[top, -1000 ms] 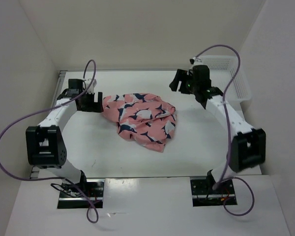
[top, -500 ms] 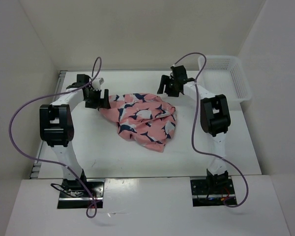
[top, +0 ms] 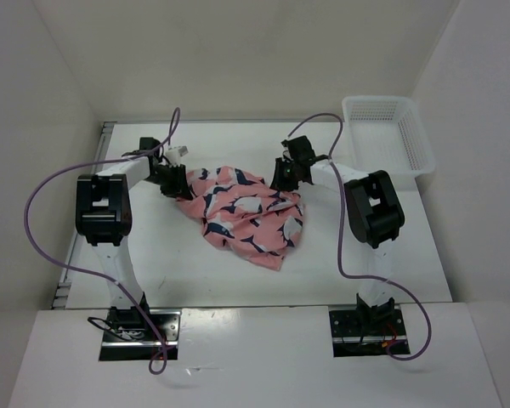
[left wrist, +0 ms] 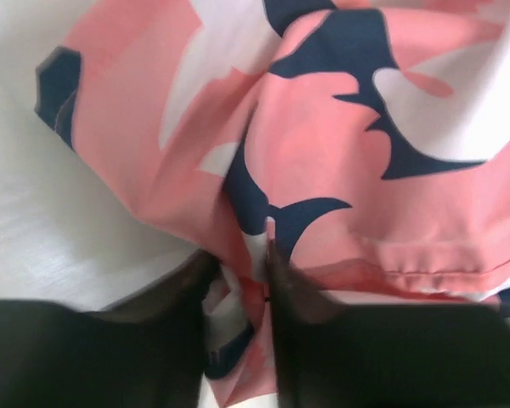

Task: Fold and stack the shorts
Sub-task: Move the shorts to the center of the board

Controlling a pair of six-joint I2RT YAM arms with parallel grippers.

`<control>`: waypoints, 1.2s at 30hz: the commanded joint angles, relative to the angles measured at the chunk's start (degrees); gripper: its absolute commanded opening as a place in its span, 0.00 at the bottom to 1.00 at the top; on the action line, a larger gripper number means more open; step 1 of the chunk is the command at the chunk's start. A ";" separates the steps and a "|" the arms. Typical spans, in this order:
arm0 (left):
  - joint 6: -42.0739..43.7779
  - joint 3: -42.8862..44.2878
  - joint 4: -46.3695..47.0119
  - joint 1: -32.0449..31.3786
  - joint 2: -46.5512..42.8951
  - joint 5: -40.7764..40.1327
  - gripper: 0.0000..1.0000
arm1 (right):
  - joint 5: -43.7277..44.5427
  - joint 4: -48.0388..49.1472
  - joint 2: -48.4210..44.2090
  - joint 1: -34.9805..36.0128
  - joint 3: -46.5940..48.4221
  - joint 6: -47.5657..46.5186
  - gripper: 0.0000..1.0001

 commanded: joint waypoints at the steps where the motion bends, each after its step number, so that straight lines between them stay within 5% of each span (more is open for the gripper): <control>1: 0.32 -0.88 -1.22 0.64 0.17 3.08 0.24 | -6.19 3.40 -1.02 -1.10 0.45 1.21 0.11; 3: 0.32 0.96 -2.01 0.64 0.17 3.69 0.00 | -9.55 3.40 -1.02 -2.06 1.94 1.21 0.00; 8: 0.32 12.89 -2.54 2.21 -2.99 3.96 0.00 | -10.10 3.93 -2.94 -4.62 11.86 1.21 0.00; 14: 0.32 40.63 -5.09 3.27 -2.38 0.97 0.00 | -7.45 0.06 -0.49 -6.02 43.11 -0.20 0.00; 20: 0.32 52.74 -8.43 5.47 -3.42 -0.26 0.01 | -4.91 -0.64 -4.61 -7.70 48.90 -2.91 0.00; 24: 0.32 39.07 -9.13 5.47 -9.92 -0.26 0.09 | -3.06 2.32 -14.51 -7.70 32.94 -4.42 0.00; 27: 0.32 20.79 -8.52 4.07 -16.43 -2.10 0.20 | -1.74 7.60 -22.07 -7.09 12.73 -4.42 0.01; 29: 0.32 7.04 -9.30 3.27 -20.11 -3.42 0.32 | 0.53 8.93 -24.73 -6.55 -0.73 -2.58 0.24; 30: 0.32 2.33 -9.83 2.75 -21.18 -3.95 0.37 | 2.55 8.94 -25.79 -6.55 -8.60 -1.70 0.50; 31: 0.32 -2.06 -10.36 2.75 -22.93 -4.83 0.44 | 2.57 9.72 -27.45 -6.55 -12.07 -0.04 0.61; 36: 0.32 -15.37 -12.21 2.75 -24.00 -5.98 0.56 | 3.80 9.73 -31.16 -6.55 -23.17 4.20 0.68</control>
